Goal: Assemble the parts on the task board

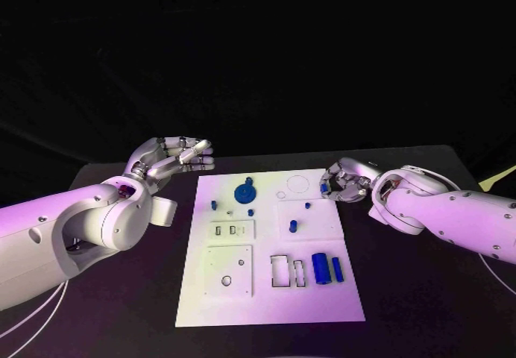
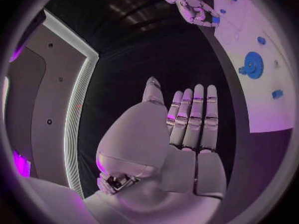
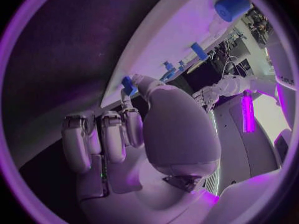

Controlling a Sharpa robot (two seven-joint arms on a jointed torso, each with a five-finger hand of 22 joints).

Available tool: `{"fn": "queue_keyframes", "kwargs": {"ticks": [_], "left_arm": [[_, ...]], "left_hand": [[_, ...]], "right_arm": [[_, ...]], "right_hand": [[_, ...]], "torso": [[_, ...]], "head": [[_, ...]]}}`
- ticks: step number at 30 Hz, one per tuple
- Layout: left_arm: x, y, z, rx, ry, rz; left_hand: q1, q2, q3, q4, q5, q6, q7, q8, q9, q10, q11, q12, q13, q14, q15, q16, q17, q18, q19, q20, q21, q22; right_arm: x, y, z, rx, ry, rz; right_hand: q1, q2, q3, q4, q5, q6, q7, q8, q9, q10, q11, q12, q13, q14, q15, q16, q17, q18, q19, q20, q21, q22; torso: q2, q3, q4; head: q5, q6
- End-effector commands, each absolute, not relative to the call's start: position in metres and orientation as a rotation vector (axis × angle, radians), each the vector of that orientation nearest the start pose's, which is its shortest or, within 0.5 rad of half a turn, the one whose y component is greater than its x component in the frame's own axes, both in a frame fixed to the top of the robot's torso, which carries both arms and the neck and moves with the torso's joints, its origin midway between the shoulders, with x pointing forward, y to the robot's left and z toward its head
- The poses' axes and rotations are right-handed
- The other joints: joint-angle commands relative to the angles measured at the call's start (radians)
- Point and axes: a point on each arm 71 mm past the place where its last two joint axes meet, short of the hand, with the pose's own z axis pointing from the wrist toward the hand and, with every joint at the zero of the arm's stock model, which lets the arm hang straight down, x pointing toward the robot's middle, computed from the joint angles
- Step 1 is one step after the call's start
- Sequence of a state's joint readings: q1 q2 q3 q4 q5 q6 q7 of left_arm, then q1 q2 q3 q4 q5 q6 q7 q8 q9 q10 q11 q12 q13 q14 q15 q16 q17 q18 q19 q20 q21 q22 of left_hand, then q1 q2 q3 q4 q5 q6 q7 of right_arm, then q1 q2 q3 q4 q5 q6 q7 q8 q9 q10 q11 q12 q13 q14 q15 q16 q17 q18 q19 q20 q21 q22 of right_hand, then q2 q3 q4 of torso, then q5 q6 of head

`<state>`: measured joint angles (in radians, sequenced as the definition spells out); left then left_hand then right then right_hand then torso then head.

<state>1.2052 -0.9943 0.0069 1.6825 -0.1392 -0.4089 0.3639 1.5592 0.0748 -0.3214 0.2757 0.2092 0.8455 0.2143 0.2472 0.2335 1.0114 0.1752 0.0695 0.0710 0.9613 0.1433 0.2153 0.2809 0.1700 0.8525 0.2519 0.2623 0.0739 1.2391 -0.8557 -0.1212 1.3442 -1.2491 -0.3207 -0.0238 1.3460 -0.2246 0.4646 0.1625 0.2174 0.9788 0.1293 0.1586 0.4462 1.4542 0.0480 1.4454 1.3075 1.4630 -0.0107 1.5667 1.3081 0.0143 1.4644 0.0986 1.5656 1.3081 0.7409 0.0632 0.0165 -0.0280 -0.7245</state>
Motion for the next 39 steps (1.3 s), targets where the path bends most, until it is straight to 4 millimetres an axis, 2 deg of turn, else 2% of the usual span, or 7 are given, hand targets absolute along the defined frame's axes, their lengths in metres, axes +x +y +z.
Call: {"fn": "queue_keyframes", "kwargs": {"ticks": [1, 7, 11, 19, 26, 32, 39], "left_arm": [[0.465, 0.237, -0.143, -0.977, 1.371, -1.479], [0.465, 0.238, -0.143, -0.977, 1.371, -1.477], [0.465, 0.238, -0.143, -0.977, 1.371, -1.477], [0.466, 0.239, -0.144, -0.979, 1.373, -1.475], [0.468, 0.238, -0.146, -0.982, 1.378, -1.472], [0.471, 0.233, -0.15, -0.984, 1.389, -1.477], [0.479, 0.226, -0.155, -0.984, 1.397, -1.482]], "left_hand": [[0.003, 0.007, -0.006, 0.0, -0.007, -0.008, 0.004, -0.004, 0.001, -0.007, 0.002, -0.005, -0.001, -0.007, -0.001, -0.006, 0.001, 0.012, 0.006, -0.002, -0.006, -0.001], [0.004, 0.01, -0.008, 0.001, -0.007, -0.008, 0.004, -0.004, 0.002, -0.007, 0.002, -0.005, -0.001, -0.007, 0.0, -0.007, 0.002, 0.011, 0.007, -0.001, -0.007, -0.002], [0.004, 0.01, -0.008, 0.001, -0.007, -0.008, 0.004, -0.004, 0.002, -0.007, 0.002, -0.005, -0.001, -0.007, 0.0, -0.007, 0.002, 0.011, 0.007, -0.001, -0.007, -0.002], [0.004, 0.011, -0.009, 0.001, -0.007, -0.008, 0.004, -0.005, 0.002, -0.007, 0.002, -0.005, -0.001, -0.007, 0.0, -0.007, 0.003, 0.011, 0.007, -0.001, -0.008, -0.002], [0.004, 0.012, -0.011, 0.001, -0.007, -0.007, 0.004, -0.004, 0.003, -0.006, 0.002, -0.004, -0.001, -0.006, -0.001, -0.007, 0.004, 0.012, 0.007, -0.002, -0.008, -0.002], [0.004, 0.014, -0.012, 0.002, -0.007, -0.004, 0.003, -0.003, 0.005, -0.002, 0.002, -0.002, 0.0, -0.004, -0.001, -0.007, 0.006, 0.012, 0.008, -0.002, -0.008, -0.002], [0.004, 0.015, -0.013, 0.002, -0.007, -0.003, 0.002, -0.002, 0.006, 0.0, 0.002, -0.002, 0.0, -0.003, -0.001, -0.007, 0.006, 0.012, 0.009, -0.002, -0.009, -0.002]], "right_arm": [[0.513, -0.266, -0.202, 0.047, 1.7, 0.568], [0.513, -0.266, -0.198, 0.06, 1.645, 0.571], [0.513, -0.264, -0.197, 0.063, 1.622, 0.577], [0.505, -0.251, -0.189, 0.07, 1.599, 0.597], [0.491, -0.224, -0.178, 0.064, 1.611, 0.604], [0.476, -0.187, -0.174, 0.038, 1.623, 0.627], [0.461, -0.147, -0.179, -0.009, 1.642, 0.658]], "right_hand": [[-0.009, 0.012, 0.018, -0.002, 0.006, 0.025, -0.006, 0.013, 0.003, 0.012, -0.002, 0.009, 0.142, 0.108, -0.005, 0.004, 0.263, -0.014, 0.106, -0.002, 0.005, 0.263], [-0.011, 0.043, 0.055, -0.023, 0.01, 0.076, -0.03, 0.044, 0.021, 0.03, -0.022, 0.026, 0.159, 0.108, -0.023, 0.004, 0.263, -0.014, 0.106, -0.018, 0.005, 0.263], [-0.013, 0.05, 0.063, -0.036, 0.001, 0.087, -0.037, 0.055, 0.03, 0.034, -0.029, 0.03, 0.163, 0.108, -0.029, 0.004, 0.263, -0.014, 0.106, -0.024, 0.005, 0.263], [-0.023, 0.049, 0.063, -0.04, -0.009, 0.09, -0.04, 0.06, 0.036, 0.034, -0.032, 0.029, 0.163, 0.108, -0.032, 0.004, 0.263, -0.014, 0.106, -0.028, 0.005, 0.263], [-0.039, 0.047, 0.062, -0.037, -0.018, 0.087, -0.041, 0.06, 0.038, 0.031, -0.033, 0.025, 0.159, 0.108, -0.034, 0.004, 0.263, -0.014, 0.106, -0.03, 0.005, 0.263], [-0.046, 0.048, 0.062, -0.035, -0.023, 0.086, -0.041, 0.06, 0.039, 0.029, -0.033, 0.022, 0.156, 0.108, -0.034, 0.004, 0.263, -0.014, 0.106, -0.031, 0.005, 0.263], [-0.048, 0.048, 0.062, -0.035, -0.025, 0.086, -0.042, 0.06, 0.04, 0.027, -0.034, 0.02, 0.154, 0.108, -0.035, 0.004, 0.263, -0.014, 0.106, -0.031, 0.005, 0.263]], "torso": [[0.0, -0.0005, 0.0001], [-0.001, -0.0001, 0.0002], [-0.001, -0.0002, -0.0001], [-0.003, -0.001, -0.0036], [-0.007, -0.0037, -0.0082], [-0.016, -0.0102, -0.0113], [-0.028, -0.0249, -0.0147]], "head": [[0.001, -0.001], [0.002, -0.001], [0.003, -0.002], [0.005, 0.0], [0.008, 0.002], [0.016, -0.001], [0.034, -0.006]]}}
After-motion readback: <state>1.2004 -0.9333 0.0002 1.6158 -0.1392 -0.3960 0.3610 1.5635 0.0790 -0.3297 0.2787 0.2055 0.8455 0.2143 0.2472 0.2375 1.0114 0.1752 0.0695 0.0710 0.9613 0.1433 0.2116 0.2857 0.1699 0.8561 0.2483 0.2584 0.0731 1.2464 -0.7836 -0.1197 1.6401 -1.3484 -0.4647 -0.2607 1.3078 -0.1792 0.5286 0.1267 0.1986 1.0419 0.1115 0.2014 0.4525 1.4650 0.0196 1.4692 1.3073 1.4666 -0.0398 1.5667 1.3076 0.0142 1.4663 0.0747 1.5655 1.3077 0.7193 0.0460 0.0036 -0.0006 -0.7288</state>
